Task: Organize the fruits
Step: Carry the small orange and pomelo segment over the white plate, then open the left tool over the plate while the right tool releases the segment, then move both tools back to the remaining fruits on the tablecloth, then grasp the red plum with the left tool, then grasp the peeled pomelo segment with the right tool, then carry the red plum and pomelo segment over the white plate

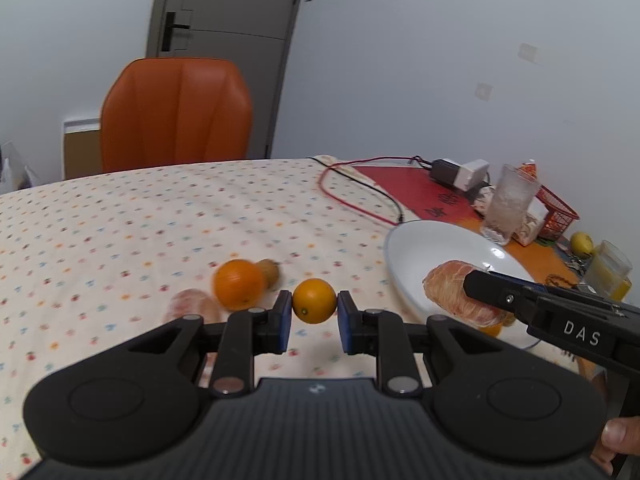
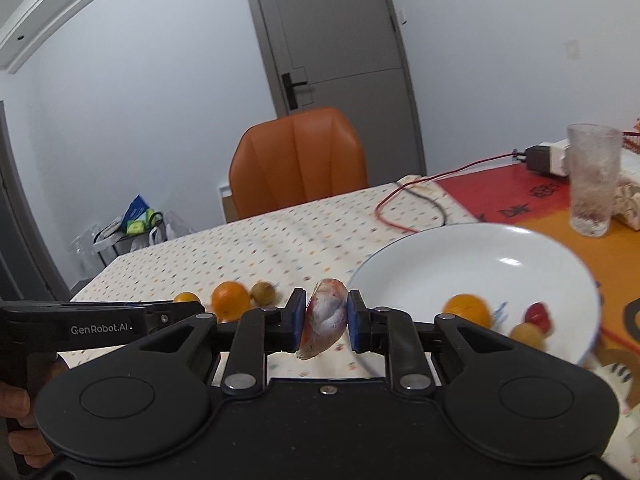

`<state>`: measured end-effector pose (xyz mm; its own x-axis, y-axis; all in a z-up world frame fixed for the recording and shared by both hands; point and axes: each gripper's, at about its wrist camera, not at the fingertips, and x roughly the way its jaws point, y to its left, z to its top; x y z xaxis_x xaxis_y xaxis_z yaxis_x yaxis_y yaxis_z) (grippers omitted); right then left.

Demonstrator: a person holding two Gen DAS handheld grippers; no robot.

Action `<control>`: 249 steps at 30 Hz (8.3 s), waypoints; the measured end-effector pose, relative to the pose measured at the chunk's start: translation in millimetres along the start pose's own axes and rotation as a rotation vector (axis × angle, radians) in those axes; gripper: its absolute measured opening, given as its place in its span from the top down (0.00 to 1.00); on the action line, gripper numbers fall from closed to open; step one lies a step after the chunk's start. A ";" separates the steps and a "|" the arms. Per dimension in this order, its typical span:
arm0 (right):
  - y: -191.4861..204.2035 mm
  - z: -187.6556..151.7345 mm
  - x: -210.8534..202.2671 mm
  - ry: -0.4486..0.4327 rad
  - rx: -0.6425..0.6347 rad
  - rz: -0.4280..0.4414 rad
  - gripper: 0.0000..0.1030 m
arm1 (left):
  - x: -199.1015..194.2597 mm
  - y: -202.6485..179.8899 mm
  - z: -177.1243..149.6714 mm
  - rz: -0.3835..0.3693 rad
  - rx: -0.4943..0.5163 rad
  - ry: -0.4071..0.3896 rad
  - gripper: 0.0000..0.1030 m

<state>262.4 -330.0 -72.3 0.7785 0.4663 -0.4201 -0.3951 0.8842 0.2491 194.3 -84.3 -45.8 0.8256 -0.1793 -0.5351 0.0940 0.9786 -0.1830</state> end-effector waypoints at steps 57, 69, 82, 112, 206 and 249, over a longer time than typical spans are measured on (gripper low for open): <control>-130.7 20.8 1.8 -0.104 0.131 -0.182 0.62 | 74.5 -81.9 15.2 -0.072 0.085 0.091 0.72; -113.3 6.9 -20.8 -0.104 0.179 -0.141 0.50 | 46.5 -67.2 16.4 -0.056 0.046 0.054 0.32; -84.4 -3.6 -31.9 -0.118 0.164 -0.094 0.14 | 12.6 -30.4 14.0 0.021 -0.022 0.004 0.12; -21.3 -9.7 -31.4 -0.081 0.104 -0.019 0.00 | -48.6 34.8 -0.1 0.094 -0.090 -0.056 0.04; 136.6 -33.2 110.5 0.230 -0.068 0.131 0.32 | -48.8 162.7 -40.3 0.195 -0.225 0.018 0.79; 64.2 0.7 34.2 0.066 -0.015 0.102 0.65 | -26.2 59.3 -5.3 0.071 -0.100 -0.022 0.79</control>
<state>264.1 -257.3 -70.0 0.7006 0.5540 -0.4497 -0.4783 0.8323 0.2801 175.2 -22.1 -47.0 0.8401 -0.1063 -0.5319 -0.0204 0.9737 -0.2269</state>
